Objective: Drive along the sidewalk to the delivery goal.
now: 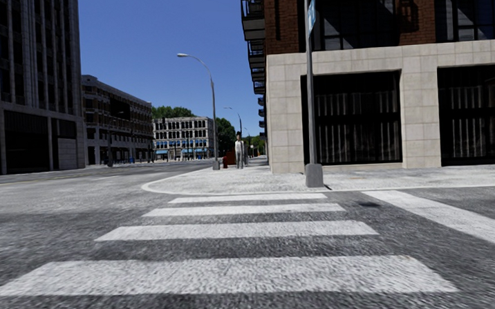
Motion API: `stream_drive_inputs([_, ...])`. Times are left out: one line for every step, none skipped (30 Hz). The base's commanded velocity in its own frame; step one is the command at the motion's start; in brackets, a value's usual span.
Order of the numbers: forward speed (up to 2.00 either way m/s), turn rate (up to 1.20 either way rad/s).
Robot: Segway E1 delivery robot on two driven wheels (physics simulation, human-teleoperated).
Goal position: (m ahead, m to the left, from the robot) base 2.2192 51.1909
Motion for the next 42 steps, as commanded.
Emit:
stream_drive_inputs([2.0,0.0])
stream_drive_inputs([2.0,0.0])
stream_drive_inputs([2.0,0.0])
stream_drive_inputs([2.0,0.0])
stream_drive_inputs([2.0,0.0])
stream_drive_inputs([2.0,0.0])
stream_drive_inputs([2.0,0.0])
stream_drive_inputs([2.0,0.0])
stream_drive_inputs([2.0,0.0])
stream_drive_inputs([2.0,0.0])
stream_drive_inputs([2.0,0.0])
stream_drive_inputs([2.0,0.0])
stream_drive_inputs([2.0,0.0])
stream_drive_inputs([2.0,0.0])
stream_drive_inputs([2.0,0.0])
stream_drive_inputs([2.0,0.0])
stream_drive_inputs([2.0,0.0])
stream_drive_inputs([2.0,0.0])
stream_drive_inputs([2.0,0.0])
stream_drive_inputs([2.0,0.0])
stream_drive_inputs([2.0,0.0])
stream_drive_inputs([2.0,0.0])
stream_drive_inputs([2.0,0.0])
stream_drive_inputs([2.0,0.0])
stream_drive_inputs([2.0,0.0])
stream_drive_inputs([2.0,0.0])
stream_drive_inputs([2.0,0.0])
stream_drive_inputs([2.0,0.0])
stream_drive_inputs([2.0,0.0])
stream_drive_inputs([2.0,0.0])
stream_drive_inputs([2.0,0.0])
stream_drive_inputs([2.0,0.0])
stream_drive_inputs([2.0,0.0])
stream_drive_inputs([2.0,0.0])
stream_drive_inputs([2.0,0.0])
stream_drive_inputs([2.0,0.0])
stream_drive_inputs([2.0,0.0])
stream_drive_inputs([2.0,0.0])
stream_drive_inputs([2.0,0.0])
stream_drive_inputs([2.0,0.0])
stream_drive_inputs([2.0,0.0])
stream_drive_inputs([2.0,0.0])
